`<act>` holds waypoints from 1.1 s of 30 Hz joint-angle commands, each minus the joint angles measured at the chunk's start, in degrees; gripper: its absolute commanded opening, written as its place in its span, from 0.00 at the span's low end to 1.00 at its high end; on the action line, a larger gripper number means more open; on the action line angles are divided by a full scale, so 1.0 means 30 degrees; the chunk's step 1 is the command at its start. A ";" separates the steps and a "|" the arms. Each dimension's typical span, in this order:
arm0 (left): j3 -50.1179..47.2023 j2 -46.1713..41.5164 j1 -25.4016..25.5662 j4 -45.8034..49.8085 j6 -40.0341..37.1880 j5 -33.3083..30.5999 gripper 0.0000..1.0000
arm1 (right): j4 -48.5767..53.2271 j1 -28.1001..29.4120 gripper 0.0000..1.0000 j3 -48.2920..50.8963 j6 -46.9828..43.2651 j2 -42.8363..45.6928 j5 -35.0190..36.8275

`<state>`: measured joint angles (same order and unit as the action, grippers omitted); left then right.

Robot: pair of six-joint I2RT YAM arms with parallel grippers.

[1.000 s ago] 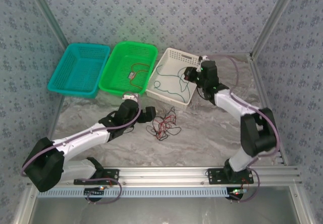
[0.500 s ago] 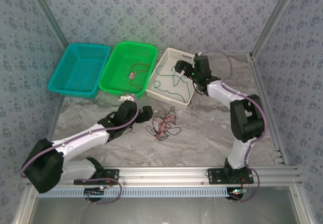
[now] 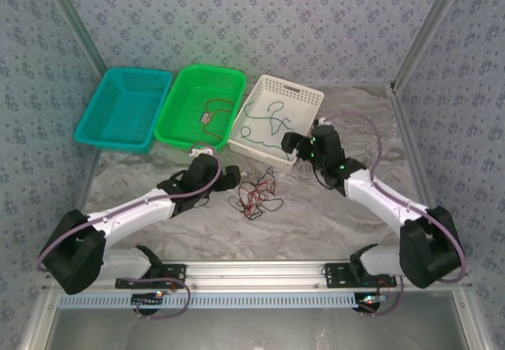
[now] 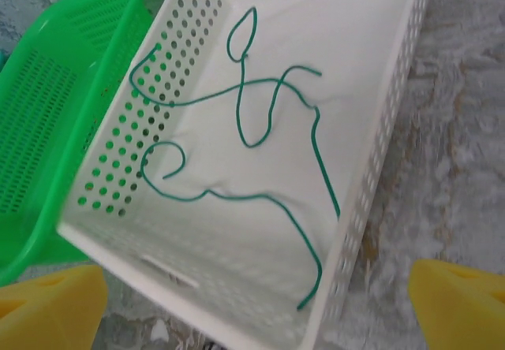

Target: Untangle the cables

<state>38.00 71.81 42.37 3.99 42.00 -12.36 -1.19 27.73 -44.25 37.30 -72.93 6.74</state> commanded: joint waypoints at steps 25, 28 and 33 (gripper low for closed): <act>-0.0920 -0.0477 -0.0094 0.0614 0.2530 0.4995 1.00 | -0.0009 0.7164 1.00 0.2595 0.4607 0.0450 0.6455; -0.0428 0.0351 -0.0134 0.0632 0.1589 0.5746 0.99 | -0.0011 0.7165 1.00 0.2569 0.4371 0.0346 0.6422; 0.0672 0.1450 -0.0119 0.0899 -0.0951 0.7319 0.99 | 0.0097 0.7194 1.00 0.2677 0.4269 0.0581 0.6453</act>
<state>36.14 75.07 42.35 6.68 43.94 5.63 -0.47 48.90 -36.36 49.32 -71.59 23.83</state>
